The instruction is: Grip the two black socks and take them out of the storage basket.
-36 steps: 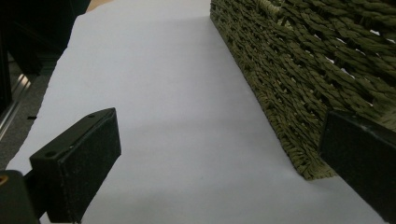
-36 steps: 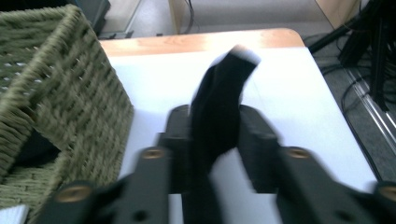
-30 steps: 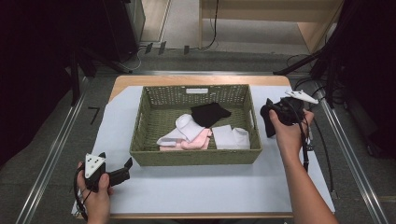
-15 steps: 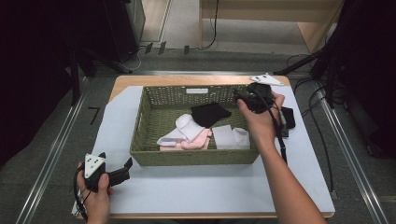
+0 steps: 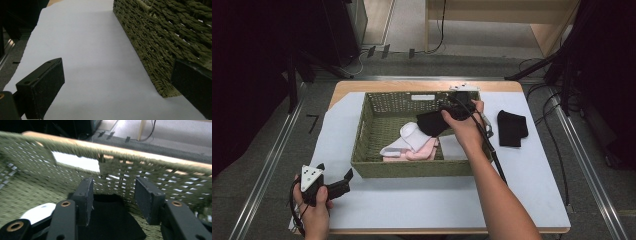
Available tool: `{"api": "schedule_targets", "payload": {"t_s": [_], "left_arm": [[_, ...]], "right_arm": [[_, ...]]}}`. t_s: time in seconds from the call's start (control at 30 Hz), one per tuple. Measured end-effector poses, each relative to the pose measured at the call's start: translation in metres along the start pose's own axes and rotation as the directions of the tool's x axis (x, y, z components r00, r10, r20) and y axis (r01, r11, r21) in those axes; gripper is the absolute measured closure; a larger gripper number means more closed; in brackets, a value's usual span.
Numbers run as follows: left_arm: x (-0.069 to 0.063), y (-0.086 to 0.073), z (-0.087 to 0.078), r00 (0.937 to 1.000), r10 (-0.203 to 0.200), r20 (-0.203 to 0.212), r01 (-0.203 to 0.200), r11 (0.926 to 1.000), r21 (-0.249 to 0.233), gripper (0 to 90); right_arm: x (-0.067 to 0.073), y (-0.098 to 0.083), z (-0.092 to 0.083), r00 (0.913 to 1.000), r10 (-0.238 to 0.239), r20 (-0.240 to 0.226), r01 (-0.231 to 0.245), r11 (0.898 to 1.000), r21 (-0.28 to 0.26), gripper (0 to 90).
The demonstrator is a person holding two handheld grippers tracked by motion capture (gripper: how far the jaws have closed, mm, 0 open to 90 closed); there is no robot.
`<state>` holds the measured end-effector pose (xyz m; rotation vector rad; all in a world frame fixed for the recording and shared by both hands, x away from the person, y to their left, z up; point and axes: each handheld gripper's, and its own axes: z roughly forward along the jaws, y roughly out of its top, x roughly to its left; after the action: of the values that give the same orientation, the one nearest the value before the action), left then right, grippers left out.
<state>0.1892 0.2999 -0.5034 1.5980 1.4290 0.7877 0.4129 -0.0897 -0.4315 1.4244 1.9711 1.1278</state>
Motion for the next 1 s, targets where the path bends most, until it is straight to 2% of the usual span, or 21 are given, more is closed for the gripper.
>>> {"api": "schedule_targets", "payload": {"t_s": [0.07,0.17,0.27,0.47,0.6,0.7,0.8,0.87,0.9,0.97,1.0], "left_arm": [[0.000,0.000,0.000,1.0000,0.000,0.001,0.000,1.0000,-0.001,0.5],[0.000,0.000,0.000,1.0000,0.001,0.003,-0.001,1.0000,-0.001,0.5],[0.000,0.000,0.000,1.0000,0.003,0.003,-0.003,1.0000,-0.002,0.5],[0.000,0.000,-0.001,1.0000,0.006,0.006,-0.006,1.0000,-0.003,0.5],[0.000,0.000,-0.001,0.9999,0.008,0.009,-0.008,1.0000,-0.005,0.5],[0.000,-0.001,-0.001,0.9999,0.007,0.011,-0.007,0.9999,-0.009,0.5],[0.000,-0.001,-0.001,0.9999,0.008,0.013,-0.008,0.9999,-0.008,0.5],[0.000,-0.001,-0.001,0.9999,0.010,0.014,-0.010,0.9999,-0.010,0.5],[0.000,-0.001,-0.001,0.9998,0.010,0.014,-0.010,0.9999,-0.011,0.5],[0.000,-0.001,-0.002,0.9998,0.009,0.015,-0.009,0.9999,-0.010,0.5],[0.000,-0.001,-0.002,0.9999,0.008,0.015,-0.008,0.9999,-0.011,0.5]], "right_arm": [[0.001,-0.003,0.009,0.9998,-0.011,0.017,0.011,1.000,0.028,50.7],[0.001,-0.007,0.020,1.0000,-0.007,0.005,0.006,0.996,0.093,50.5],[0.000,-0.014,0.031,0.9996,-0.027,0.012,0.024,0.986,0.163,50.7],[-0.003,-0.026,0.043,0.9996,0.000,-0.028,0.008,0.965,0.262,48.8],[-0.005,-0.031,0.049,0.9991,0.013,-0.040,-0.001,0.955,0.297,43.5],[-0.006,-0.037,0.053,0.9991,-0.006,-0.043,0.020,0.944,0.330,39.6],[-0.003,-0.040,0.054,0.9985,-0.029,-0.047,0.042,0.947,0.319,37.6],[-0.001,-0.042,0.054,0.9978,-0.053,-0.040,0.063,0.949,0.309,39.8],[-0.001,-0.042,0.053,0.9980,-0.051,-0.039,0.060,0.948,0.312,44.8],[-0.001,-0.042,0.052,0.9984,-0.014,-0.054,0.031,0.945,0.324,54.1],[-0.002,-0.042,0.052,0.9982,-0.020,-0.056,0.037,0.945,0.325,60.6]]}}
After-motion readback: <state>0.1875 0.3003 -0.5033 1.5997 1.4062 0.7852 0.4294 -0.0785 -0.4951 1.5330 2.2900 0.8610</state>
